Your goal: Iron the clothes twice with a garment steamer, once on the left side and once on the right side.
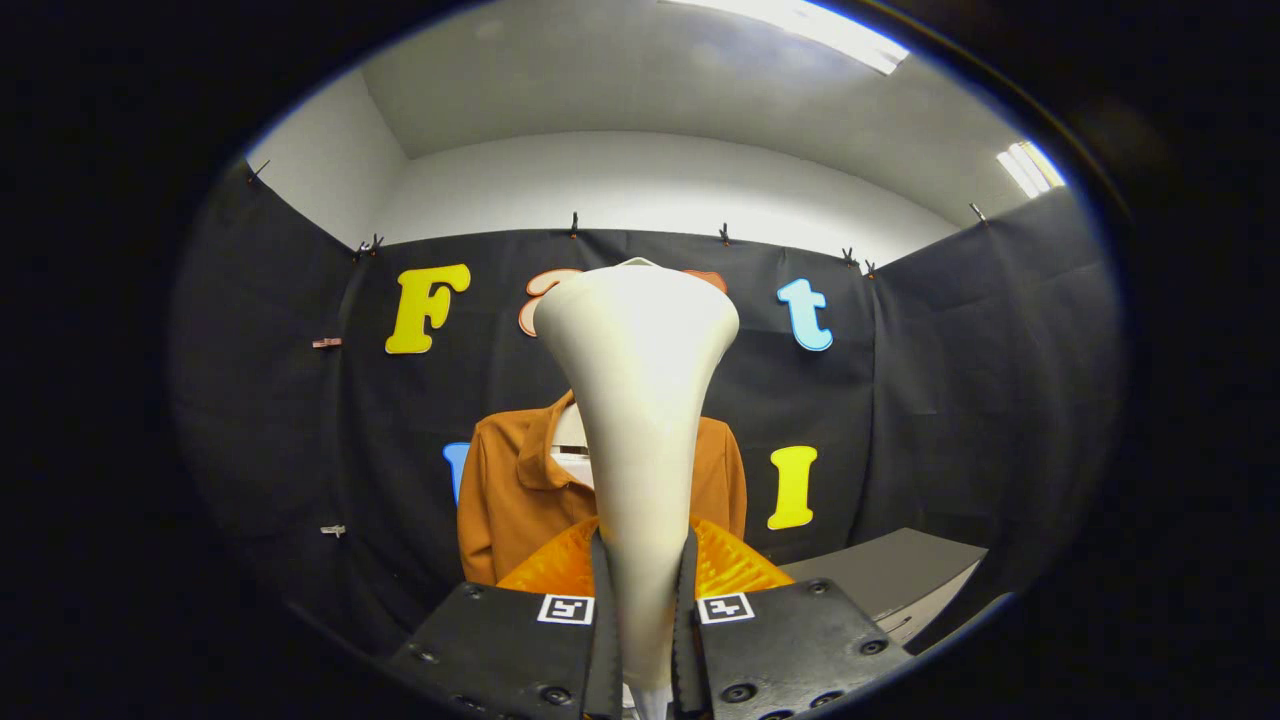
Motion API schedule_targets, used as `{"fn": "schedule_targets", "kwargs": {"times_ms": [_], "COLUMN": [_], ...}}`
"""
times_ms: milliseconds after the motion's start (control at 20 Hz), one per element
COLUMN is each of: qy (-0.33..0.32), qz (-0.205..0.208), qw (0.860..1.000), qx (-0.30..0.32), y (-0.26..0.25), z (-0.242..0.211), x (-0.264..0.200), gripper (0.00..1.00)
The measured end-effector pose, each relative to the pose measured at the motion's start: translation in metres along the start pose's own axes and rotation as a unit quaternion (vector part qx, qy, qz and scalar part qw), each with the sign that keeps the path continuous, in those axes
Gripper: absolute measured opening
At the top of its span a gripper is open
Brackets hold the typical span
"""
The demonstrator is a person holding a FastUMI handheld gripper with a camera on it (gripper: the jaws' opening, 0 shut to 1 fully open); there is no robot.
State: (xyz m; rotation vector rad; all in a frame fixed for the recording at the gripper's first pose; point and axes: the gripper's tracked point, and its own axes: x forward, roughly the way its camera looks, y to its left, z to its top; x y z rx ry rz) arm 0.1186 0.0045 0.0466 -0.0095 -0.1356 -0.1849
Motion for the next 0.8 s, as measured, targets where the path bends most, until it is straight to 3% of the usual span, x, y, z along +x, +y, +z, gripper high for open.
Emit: {"fn": "schedule_targets", "kwargs": {"times_ms": [800], "qy": [-0.004], "qz": [0.004], "qw": [1.0], "qx": [-0.003], "y": [-0.0008], "z": [0.0026], "x": [-0.0033], "gripper": [0.23]}}
